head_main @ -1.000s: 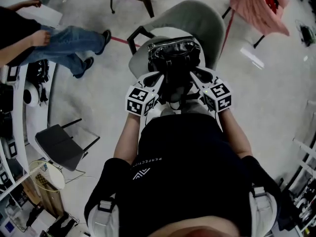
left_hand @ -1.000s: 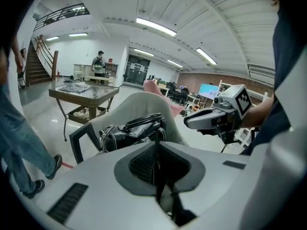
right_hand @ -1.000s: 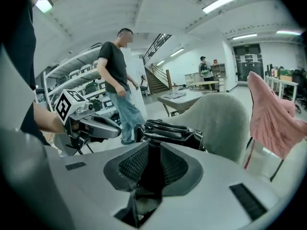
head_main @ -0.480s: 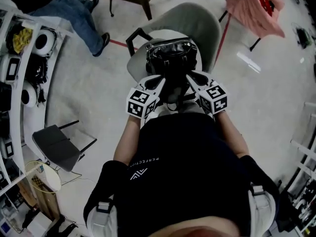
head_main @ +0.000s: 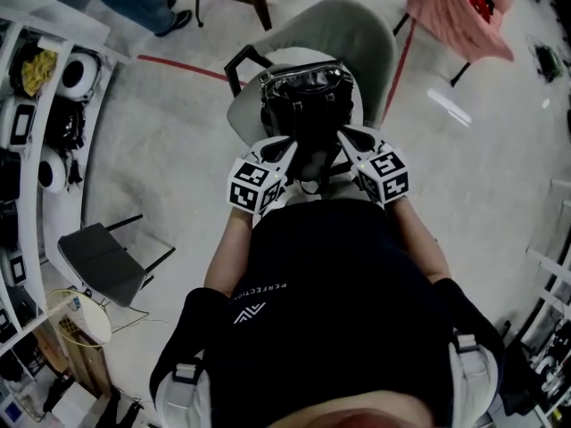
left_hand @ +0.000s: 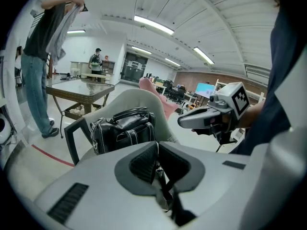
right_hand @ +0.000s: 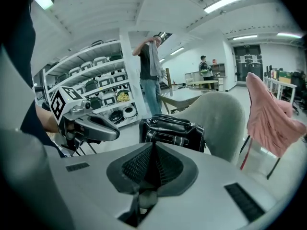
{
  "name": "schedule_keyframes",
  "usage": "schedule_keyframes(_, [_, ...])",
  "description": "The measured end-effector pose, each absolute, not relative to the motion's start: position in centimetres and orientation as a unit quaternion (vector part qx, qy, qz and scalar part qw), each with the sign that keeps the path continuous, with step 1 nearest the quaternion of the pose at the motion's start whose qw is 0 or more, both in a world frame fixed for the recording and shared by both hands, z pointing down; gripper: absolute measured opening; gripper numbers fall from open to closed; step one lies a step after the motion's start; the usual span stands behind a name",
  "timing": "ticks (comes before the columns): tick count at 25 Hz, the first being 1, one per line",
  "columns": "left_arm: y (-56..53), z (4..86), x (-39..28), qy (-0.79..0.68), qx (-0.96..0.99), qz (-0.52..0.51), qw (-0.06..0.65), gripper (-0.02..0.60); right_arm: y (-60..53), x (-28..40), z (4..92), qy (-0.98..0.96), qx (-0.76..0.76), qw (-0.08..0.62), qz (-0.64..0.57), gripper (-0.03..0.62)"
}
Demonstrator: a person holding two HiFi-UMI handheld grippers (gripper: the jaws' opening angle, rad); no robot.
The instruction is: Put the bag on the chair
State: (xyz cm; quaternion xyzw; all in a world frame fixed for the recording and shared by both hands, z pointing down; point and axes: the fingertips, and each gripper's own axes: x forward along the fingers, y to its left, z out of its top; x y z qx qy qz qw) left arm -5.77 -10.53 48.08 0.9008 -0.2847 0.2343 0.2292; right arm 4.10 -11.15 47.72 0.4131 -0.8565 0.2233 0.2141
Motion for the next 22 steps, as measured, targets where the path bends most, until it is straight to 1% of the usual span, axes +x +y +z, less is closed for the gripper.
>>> schedule_keyframes(11, [-10.3,47.9,-5.2,-0.281,0.9,0.247,0.226,0.026,-10.7,4.4,47.9,-0.855,0.409,0.213,0.237,0.048])
schedule_keyframes(16, [-10.0,48.3,-5.1,-0.281,0.898,0.254,0.224,0.026,-10.8,5.3,47.9,-0.849,0.422,0.196,0.251,0.048])
schedule_keyframes(22, [-10.3,47.6,-5.0,-0.286,0.897,0.257,0.219,0.026,-11.2,5.5,47.3,-0.849,0.425,0.194,0.247,0.048])
